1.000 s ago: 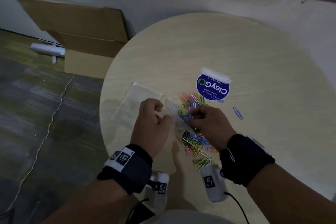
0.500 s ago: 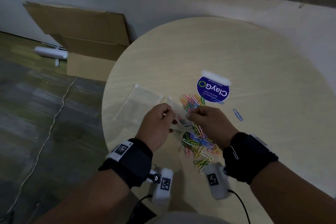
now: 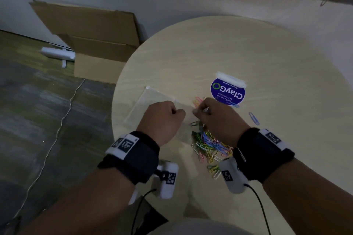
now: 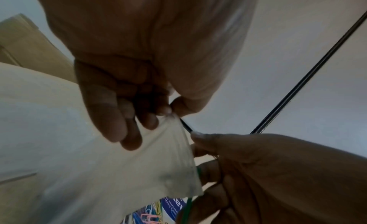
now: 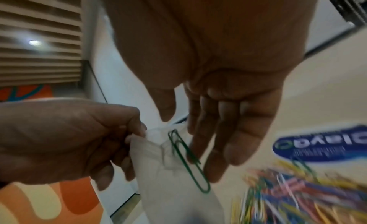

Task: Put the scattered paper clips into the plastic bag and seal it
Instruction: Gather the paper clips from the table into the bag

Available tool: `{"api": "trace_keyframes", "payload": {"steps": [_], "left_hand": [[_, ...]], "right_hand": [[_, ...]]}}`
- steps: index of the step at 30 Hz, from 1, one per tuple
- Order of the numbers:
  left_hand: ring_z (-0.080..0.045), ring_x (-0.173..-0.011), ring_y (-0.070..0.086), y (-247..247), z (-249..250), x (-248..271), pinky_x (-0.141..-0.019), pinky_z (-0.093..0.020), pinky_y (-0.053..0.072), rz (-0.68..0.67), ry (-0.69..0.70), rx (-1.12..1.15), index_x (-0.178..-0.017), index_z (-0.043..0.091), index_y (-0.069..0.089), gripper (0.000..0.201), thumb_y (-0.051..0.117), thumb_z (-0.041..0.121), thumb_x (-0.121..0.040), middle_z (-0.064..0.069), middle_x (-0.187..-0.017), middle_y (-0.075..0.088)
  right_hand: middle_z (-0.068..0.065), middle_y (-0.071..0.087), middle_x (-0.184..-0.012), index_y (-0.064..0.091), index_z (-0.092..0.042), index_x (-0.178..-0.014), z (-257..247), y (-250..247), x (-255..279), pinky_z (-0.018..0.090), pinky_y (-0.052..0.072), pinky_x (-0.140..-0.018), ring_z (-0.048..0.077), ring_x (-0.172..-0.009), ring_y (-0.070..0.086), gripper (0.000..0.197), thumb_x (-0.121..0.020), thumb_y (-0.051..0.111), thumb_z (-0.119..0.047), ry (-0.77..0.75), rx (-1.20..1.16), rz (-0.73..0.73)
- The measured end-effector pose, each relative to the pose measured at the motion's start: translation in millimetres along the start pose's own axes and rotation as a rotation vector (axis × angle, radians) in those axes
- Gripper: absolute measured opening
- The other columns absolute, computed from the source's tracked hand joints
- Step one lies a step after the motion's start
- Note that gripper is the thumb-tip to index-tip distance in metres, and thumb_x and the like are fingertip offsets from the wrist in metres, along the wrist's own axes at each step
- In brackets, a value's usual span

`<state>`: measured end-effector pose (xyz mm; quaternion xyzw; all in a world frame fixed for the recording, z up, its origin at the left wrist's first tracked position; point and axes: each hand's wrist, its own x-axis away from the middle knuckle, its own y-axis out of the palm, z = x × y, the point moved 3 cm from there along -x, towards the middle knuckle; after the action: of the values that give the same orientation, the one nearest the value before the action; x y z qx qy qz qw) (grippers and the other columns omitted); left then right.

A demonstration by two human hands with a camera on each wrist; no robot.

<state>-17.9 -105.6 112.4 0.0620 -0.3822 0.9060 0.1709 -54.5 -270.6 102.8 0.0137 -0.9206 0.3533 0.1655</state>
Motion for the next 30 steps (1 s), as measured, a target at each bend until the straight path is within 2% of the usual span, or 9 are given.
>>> {"api": "trace_keyframes", "payload": {"steps": [3, 7, 10, 13, 15, 20, 26, 28, 30], "left_hand": [[-0.03, -0.067, 0.065, 8, -7, -7, -0.068, -0.049, 0.057, -0.028, -0.061, 0.056, -0.079, 0.001, 0.06, 0.032, 0.05, 0.029, -0.092, -0.008, -0.07, 0.067], [-0.027, -0.071, 0.068, 11, -13, -5, -0.068, -0.049, 0.059, -0.035, -0.095, 0.162, -0.08, 0.004, 0.062, 0.029, 0.05, 0.028, -0.093, -0.004, -0.069, 0.068], [-0.026, -0.073, 0.069, 12, -11, -5, -0.068, -0.049, 0.059, -0.07, -0.099, 0.185, -0.083, 0.006, 0.061, 0.025, 0.05, 0.026, -0.095, -0.005, -0.073, 0.069], [-0.025, -0.073, 0.068, 11, -7, -6, -0.067, -0.049, 0.058, -0.085, -0.072, 0.186, -0.083, 0.007, 0.06, 0.025, 0.05, 0.025, -0.097, -0.006, -0.075, 0.068], [-0.019, -0.07, 0.068, 10, -4, -6, -0.067, -0.049, 0.058, -0.1, -0.065, 0.195, -0.082, 0.008, 0.06, 0.025, 0.05, 0.025, -0.098, -0.007, -0.077, 0.066], [-0.017, -0.068, 0.066, 0, -3, -1, -0.067, -0.048, 0.059, -0.085, -0.048, 0.185, -0.077, 0.011, 0.061, 0.025, 0.051, 0.023, -0.096, -0.007, -0.073, 0.067], [-0.025, -0.067, 0.065, -7, -1, 0, -0.07, -0.05, 0.057, -0.039, 0.026, 0.119, -0.073, 0.011, 0.059, 0.026, 0.053, 0.026, -0.093, -0.003, -0.067, 0.066], [-0.024, -0.067, 0.063, -1, -12, -2, -0.067, -0.05, 0.055, -0.004, 0.013, 0.161, -0.079, 0.013, 0.058, 0.034, 0.055, 0.042, -0.095, -0.003, -0.072, 0.063], [-0.022, -0.073, 0.061, 6, -28, -2, -0.063, -0.042, 0.051, 0.024, -0.022, 0.29, -0.098, 0.024, 0.057, 0.052, 0.056, 0.073, -0.079, 0.0, -0.089, 0.058]], "right_hand": [[0.003, 0.069, -0.09, 0.057, -0.026, -0.09, 8, 6, 0, 0.046, 0.051, -0.083, 0.025, -0.085, 0.066, 0.026, -0.087, 0.051, -0.051, 0.103, -0.183, -0.125], [0.004, 0.072, -0.087, 0.064, -0.02, -0.095, 15, -4, 15, 0.035, 0.049, -0.073, 0.02, -0.08, 0.066, 0.013, -0.082, 0.065, -0.022, 0.084, -0.236, -0.171], [-0.002, 0.071, -0.078, 0.068, -0.021, -0.084, 18, -12, 17, 0.034, 0.052, -0.073, 0.013, -0.074, 0.065, 0.009, -0.081, 0.068, -0.013, 0.01, -0.127, -0.04], [-0.009, 0.071, -0.077, 0.07, -0.022, -0.082, 5, -18, 14, 0.011, 0.045, -0.062, 0.001, -0.069, 0.061, 0.009, -0.082, 0.067, -0.013, -0.079, -0.08, 0.101], [-0.01, 0.072, -0.082, 0.073, -0.021, -0.088, -7, -20, 13, 0.007, 0.045, -0.066, -0.002, -0.076, 0.063, 0.007, -0.085, 0.068, -0.017, -0.133, -0.059, 0.127], [-0.011, 0.065, -0.092, 0.067, -0.028, -0.104, -5, -11, 4, 0.021, 0.048, -0.07, 0.004, -0.08, 0.062, 0.026, -0.08, 0.073, -0.035, -0.081, -0.126, 0.173], [-0.011, 0.054, -0.061, 0.058, -0.024, -0.085, -7, 12, 1, 0.024, 0.039, -0.054, 0.002, -0.057, 0.049, 0.015, -0.078, 0.071, -0.019, -0.073, -0.034, 0.111], [-0.01, 0.056, -0.062, 0.058, -0.023, -0.08, -5, 16, -1, 0.03, 0.043, -0.059, 0.009, -0.061, 0.051, 0.012, -0.08, 0.07, -0.022, -0.071, -0.009, 0.113], [-0.009, 0.056, -0.062, 0.056, -0.022, -0.075, 1, 18, -4, 0.031, 0.043, -0.06, 0.012, -0.062, 0.052, 0.015, -0.081, 0.069, -0.026, -0.036, -0.028, 0.118]]}}
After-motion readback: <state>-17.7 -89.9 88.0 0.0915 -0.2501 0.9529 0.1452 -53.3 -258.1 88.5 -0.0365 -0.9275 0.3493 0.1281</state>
